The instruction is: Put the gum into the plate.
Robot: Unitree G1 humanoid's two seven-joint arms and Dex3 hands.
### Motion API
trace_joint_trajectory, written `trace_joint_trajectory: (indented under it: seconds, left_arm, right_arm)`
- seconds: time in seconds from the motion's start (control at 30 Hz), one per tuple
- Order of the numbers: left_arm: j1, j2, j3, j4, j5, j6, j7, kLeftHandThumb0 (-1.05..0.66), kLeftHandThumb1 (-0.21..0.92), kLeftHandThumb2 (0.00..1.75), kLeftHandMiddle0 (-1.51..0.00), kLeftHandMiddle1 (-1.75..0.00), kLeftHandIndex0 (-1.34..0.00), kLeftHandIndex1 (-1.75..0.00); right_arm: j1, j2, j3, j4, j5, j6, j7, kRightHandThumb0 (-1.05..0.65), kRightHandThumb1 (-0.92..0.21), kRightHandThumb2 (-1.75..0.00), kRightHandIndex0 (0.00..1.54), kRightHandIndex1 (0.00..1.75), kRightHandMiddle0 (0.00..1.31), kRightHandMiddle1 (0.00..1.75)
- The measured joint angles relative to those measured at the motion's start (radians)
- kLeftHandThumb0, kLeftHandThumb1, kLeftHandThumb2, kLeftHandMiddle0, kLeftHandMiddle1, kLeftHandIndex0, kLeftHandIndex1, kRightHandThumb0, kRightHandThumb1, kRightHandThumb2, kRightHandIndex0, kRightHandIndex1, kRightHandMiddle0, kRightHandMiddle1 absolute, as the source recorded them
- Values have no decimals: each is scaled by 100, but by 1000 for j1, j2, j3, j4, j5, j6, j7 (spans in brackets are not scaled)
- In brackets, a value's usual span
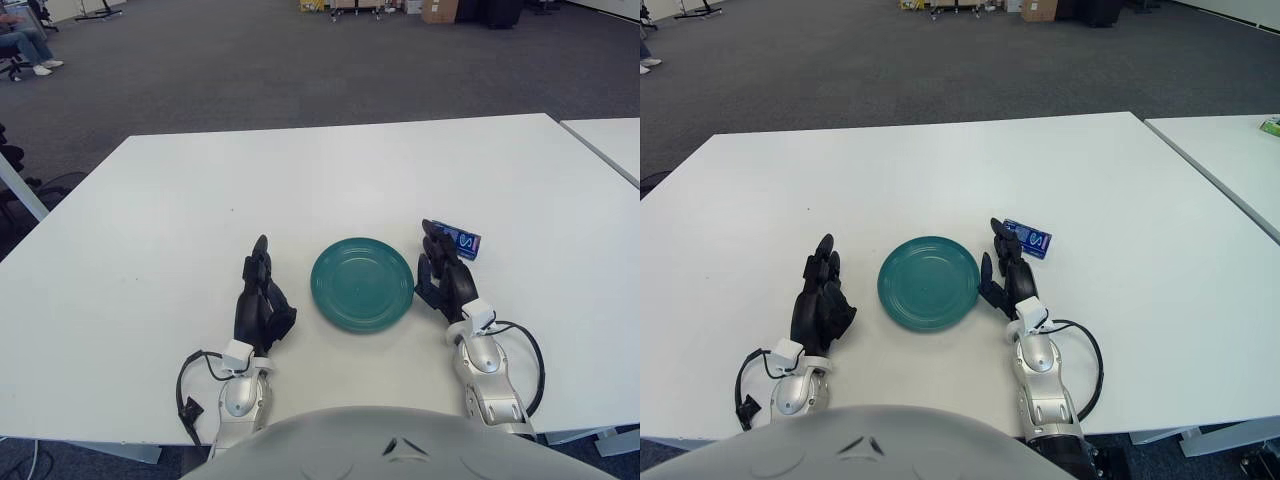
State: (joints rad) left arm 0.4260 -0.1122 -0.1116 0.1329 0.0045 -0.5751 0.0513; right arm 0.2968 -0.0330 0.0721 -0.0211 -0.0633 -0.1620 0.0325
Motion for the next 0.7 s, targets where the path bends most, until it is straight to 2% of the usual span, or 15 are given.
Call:
trace_joint_trajectory:
  seconds: [0.1, 0.2, 0.4, 0.6, 0.7]
  left_arm:
    - [-2, -4, 0, -1, -2, 0, 0, -102, 92, 103, -13, -1, 0, -38]
    - [-2, -7, 0, -2, 0, 0, 2, -102, 92, 102, -15, -2, 0, -44]
    - [-1, -7, -9, -7, 17, 0, 39, -102, 92, 98, -19, -2, 0, -56]
    - [1, -6, -19, -11, 29, 1, 80, -101, 92, 95, -22, -3, 0, -62]
    - [0, -6, -22, -10, 29, 2, 88, -100, 92, 93, -25, -3, 0, -66]
  right_arm:
    - [29, -12, 5, -71, -16, 34, 4, -71, -92, -83, 22, 3, 0, 57]
    - [64, -22, 19, -177, -85, 63, -12, -72, -92, -77, 31, 6, 0, 69]
    - [68, -50, 29, -304, -345, 20, -103, -75, -92, -68, 44, 9, 0, 85]
    - [62, -83, 30, -337, -605, -3, -215, -75, -92, -58, 49, 11, 2, 90]
    - [50, -99, 32, -337, -734, 10, -258, -75, -92, -47, 51, 12, 4, 92]
